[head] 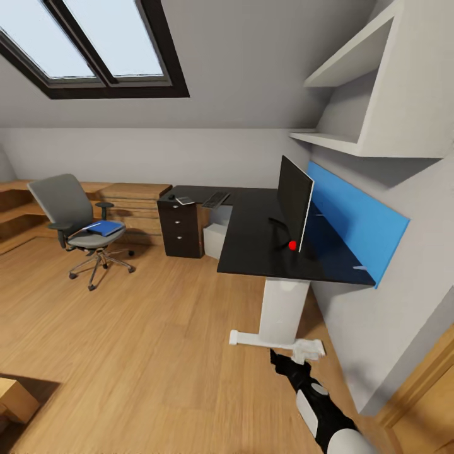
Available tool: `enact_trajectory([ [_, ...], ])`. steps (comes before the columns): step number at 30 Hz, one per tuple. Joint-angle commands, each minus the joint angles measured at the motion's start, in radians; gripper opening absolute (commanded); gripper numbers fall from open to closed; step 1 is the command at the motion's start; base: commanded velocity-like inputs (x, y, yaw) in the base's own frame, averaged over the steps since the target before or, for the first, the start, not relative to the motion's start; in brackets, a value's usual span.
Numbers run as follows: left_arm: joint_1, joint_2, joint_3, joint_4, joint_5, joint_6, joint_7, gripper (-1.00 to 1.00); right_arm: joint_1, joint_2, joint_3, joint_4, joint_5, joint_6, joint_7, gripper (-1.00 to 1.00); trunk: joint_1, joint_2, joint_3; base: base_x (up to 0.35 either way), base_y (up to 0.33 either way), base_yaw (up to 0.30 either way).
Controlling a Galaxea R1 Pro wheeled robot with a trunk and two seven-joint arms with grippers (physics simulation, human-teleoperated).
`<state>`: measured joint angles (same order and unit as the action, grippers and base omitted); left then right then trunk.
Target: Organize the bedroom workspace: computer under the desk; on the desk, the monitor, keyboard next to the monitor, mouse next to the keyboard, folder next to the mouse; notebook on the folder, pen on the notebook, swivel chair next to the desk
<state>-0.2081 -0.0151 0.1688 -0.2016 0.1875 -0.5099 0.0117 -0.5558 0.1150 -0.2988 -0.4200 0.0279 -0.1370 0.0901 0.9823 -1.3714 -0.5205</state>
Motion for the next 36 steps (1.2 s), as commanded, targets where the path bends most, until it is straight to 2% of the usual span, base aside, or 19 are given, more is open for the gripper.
enact_trajectory([
  [1, -0.001, 0.002, 0.001, 0.0, 0.001, -0.003, 0.001, 1.0, -0.001, 0.001, -0.008, 0.035, 0.003, -0.025, 0.007, 1.0, 0.0, -0.001, -0.001, -0.005, -0.001, 0.0],
  [2, -0.001, 0.004, 0.001, 0.001, 0.0, -0.003, 0.0, 1.0, -0.001, -0.001, -0.008, 0.102, 0.004, -0.065, 0.006, 1.0, 0.0, -0.001, -0.001, -0.003, 0.0, 0.0],
  [4, -0.001, 0.005, 0.001, 0.001, 0.0, -0.003, 0.0, 1.0, -0.001, -0.005, -0.007, 0.168, 0.005, -0.099, 0.002, 1.0, 0.0, -0.001, -0.001, -0.002, 0.0, 0.0],
  [6, -0.001, 0.006, 0.0, 0.001, 0.0, -0.002, -0.001, 1.0, -0.001, -0.024, -0.007, 0.259, 0.005, -0.132, -0.012, 1.0, 0.0, -0.001, -0.001, -0.001, 0.0, 0.0],
  [7, -0.001, 0.007, 0.0, 0.0, 0.0, -0.003, -0.001, 1.0, -0.001, -0.043, -0.007, 0.314, 0.005, -0.145, -0.028, 1.0, 0.0, -0.001, -0.001, 0.0, 0.0, 0.0],
  [10, -0.001, 0.007, 0.0, 0.001, 0.0, -0.003, -0.001, 1.0, -0.001, -0.072, -0.008, 0.376, 0.005, -0.157, -0.061, 1.0, 0.0, -0.001, -0.001, 0.0, 0.0, 0.0],
  [12, -0.001, 0.007, 0.0, 0.001, 0.0, 0.002, 0.0, 1.0, 0.002, -0.101, -0.008, 0.413, 0.004, -0.166, -0.091, 1.0, -0.004, 0.006, 0.002, 0.0, 0.0, 0.0],
  [15, -0.001, 0.007, 0.0, 0.008, 0.0, 0.008, 0.0, 1.0, 0.019, -0.118, -0.008, 0.428, 0.005, -0.172, -0.103, 1.0, -0.015, 0.027, 0.012, 0.0, 0.0, 0.0],
  [21, -0.001, 0.008, 0.001, 0.035, 0.0, 0.011, -0.001, 1.0, 0.046, -0.127, -0.007, 0.436, 0.016, -0.177, -0.109, 1.0, -0.038, 0.069, 0.03, 0.0, 0.0, 0.0],
  [24, -0.001, 0.009, 0.001, 0.04, 0.0, 0.013, -0.001, 1.0, 0.051, -0.128, -0.007, 0.438, 0.043, -0.185, -0.109, 1.0, -0.05, 0.09, 0.04, 0.0, 0.0, 0.0],
  [26, -0.001, 0.009, 0.0, 0.042, 0.0, 0.024, -0.004, 1.0, 0.055, -0.128, -0.007, 0.439, 0.085, -0.189, -0.109, 1.0, -0.058, 0.104, 0.046, 0.0, 0.0, 0.0],
  [27, -0.001, 0.008, -0.001, 0.042, 0.0, 0.042, -0.005, 1.0, 0.058, -0.128, -0.007, 0.439, 0.119, -0.191, -0.109, 1.0, -0.061, 0.111, 0.049, 0.0, 0.0, 0.0],
  [30, -0.001, 0.008, -0.003, 0.043, -0.001, 0.095, -0.008, 1.0, 0.062, -0.125, -0.006, 0.44, 0.178, -0.202, -0.109, 1.0, -0.073, 0.132, 0.059, 0.0, 0.0, 0.0],
  [34, -0.001, 0.006, -0.004, 0.044, -0.003, 0.146, -0.01, 1.0, 0.064, -0.118, -0.006, 0.441, 0.214, -0.219, -0.11, 1.0, -0.088, 0.16, 0.071, 0.0, 0.0, 0.0],
  [36, -0.001, 0.005, -0.004, 0.044, -0.003, 0.153, -0.01, 1.0, 0.064, -0.116, -0.006, 0.441, 0.218, -0.221, -0.11, 1.0, -0.096, 0.174, 0.077, 0.0, 0.0, 0.0],
])
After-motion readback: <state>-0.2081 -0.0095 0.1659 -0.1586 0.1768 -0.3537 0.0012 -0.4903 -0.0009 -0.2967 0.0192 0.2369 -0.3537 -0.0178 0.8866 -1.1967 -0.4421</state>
